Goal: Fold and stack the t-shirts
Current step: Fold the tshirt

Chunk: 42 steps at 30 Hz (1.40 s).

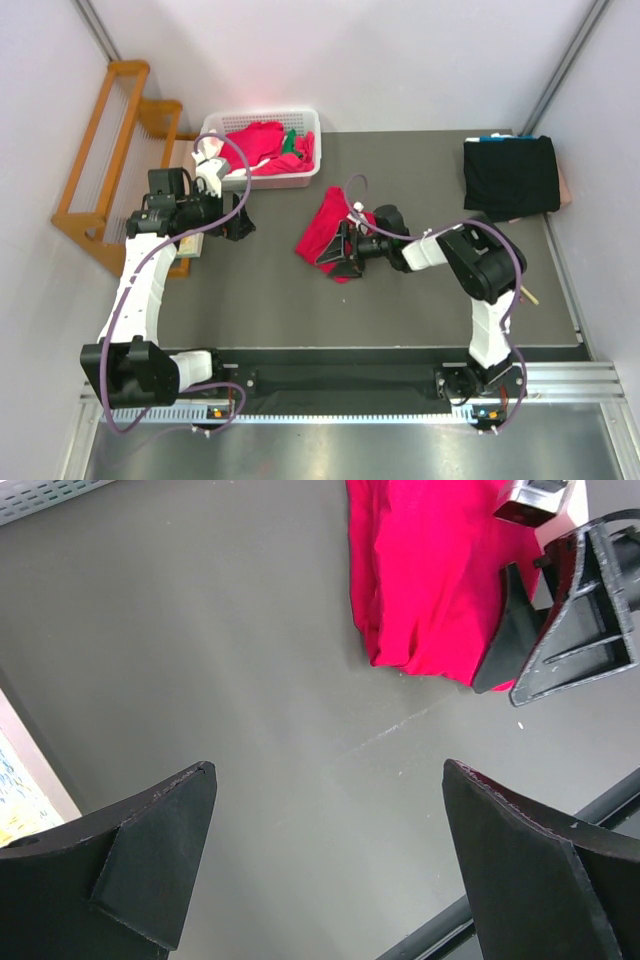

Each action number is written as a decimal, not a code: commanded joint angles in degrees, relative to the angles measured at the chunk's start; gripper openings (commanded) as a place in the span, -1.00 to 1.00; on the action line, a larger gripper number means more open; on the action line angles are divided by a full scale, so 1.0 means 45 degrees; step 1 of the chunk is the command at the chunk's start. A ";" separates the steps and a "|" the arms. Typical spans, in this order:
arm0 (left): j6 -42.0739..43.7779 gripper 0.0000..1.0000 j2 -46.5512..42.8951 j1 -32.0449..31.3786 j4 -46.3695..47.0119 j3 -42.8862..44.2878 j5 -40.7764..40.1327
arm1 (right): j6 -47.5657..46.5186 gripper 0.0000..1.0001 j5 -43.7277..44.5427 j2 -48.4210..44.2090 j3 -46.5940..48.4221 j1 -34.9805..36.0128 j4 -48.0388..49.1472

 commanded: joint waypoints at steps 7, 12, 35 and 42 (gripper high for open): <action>0.0020 0.98 -0.0286 0.0114 0.0110 0.0306 0.0178 | 0.1211 0.74 -0.0174 -0.0891 0.3130 -0.0155 -0.0447; 0.0078 0.98 -0.0403 0.0094 0.0070 0.0305 0.0002 | 0.2344 0.71 -0.0077 0.1019 0.4069 -0.0155 0.0842; 0.0176 0.98 -0.0267 0.0133 -0.0164 0.0521 0.0255 | -0.5146 0.79 0.2084 -0.1566 0.5653 -0.0584 -0.8031; 0.0254 0.98 -0.0423 0.0114 -0.0300 0.0403 0.0275 | -0.5194 0.85 0.2794 -0.2725 0.2979 -0.3062 -0.7848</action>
